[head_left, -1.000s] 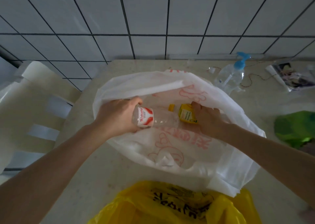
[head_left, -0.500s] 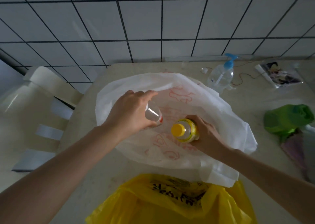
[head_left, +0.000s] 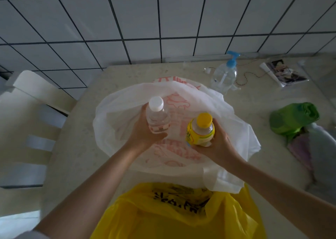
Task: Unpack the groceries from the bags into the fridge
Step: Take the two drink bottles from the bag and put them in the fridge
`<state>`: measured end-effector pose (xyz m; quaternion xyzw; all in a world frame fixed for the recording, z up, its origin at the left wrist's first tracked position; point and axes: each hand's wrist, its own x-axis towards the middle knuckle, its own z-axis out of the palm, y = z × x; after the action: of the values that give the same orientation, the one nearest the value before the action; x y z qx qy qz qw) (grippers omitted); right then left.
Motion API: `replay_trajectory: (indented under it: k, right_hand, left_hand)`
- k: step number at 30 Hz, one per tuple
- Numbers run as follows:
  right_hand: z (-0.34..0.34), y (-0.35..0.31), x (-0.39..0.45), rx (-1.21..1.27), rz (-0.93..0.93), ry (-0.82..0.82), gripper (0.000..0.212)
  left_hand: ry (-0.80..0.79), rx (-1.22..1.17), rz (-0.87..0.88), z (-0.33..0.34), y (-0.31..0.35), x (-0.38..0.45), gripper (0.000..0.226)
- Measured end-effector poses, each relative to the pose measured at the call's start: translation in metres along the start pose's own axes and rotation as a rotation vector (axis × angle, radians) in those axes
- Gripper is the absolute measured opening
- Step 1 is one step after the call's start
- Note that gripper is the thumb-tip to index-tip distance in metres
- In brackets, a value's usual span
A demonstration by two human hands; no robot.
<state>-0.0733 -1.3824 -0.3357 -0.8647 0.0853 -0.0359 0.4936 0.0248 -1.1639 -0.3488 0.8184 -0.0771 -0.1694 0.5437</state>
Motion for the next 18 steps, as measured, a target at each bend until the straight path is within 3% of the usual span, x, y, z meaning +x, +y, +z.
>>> replay_trajectory:
  k: [2,8,18]
  right_hand:
    - [-0.001,-0.004,-0.002,0.070,0.032,0.011,0.072]
    - [-0.014,-0.041,-0.022,0.232,0.052,0.013,0.071]
    - [-0.047,-0.123,-0.124,0.345,-0.024,-0.125,0.068]
  left_hand:
    - [-0.024,-0.040,-0.044,0.001,-0.006,-0.002,0.077]
    - [0.218,0.054,0.044,0.004,0.025,-0.028,0.059]
    - [0.321,-0.141,0.046,-0.016,0.109,-0.150,0.057]
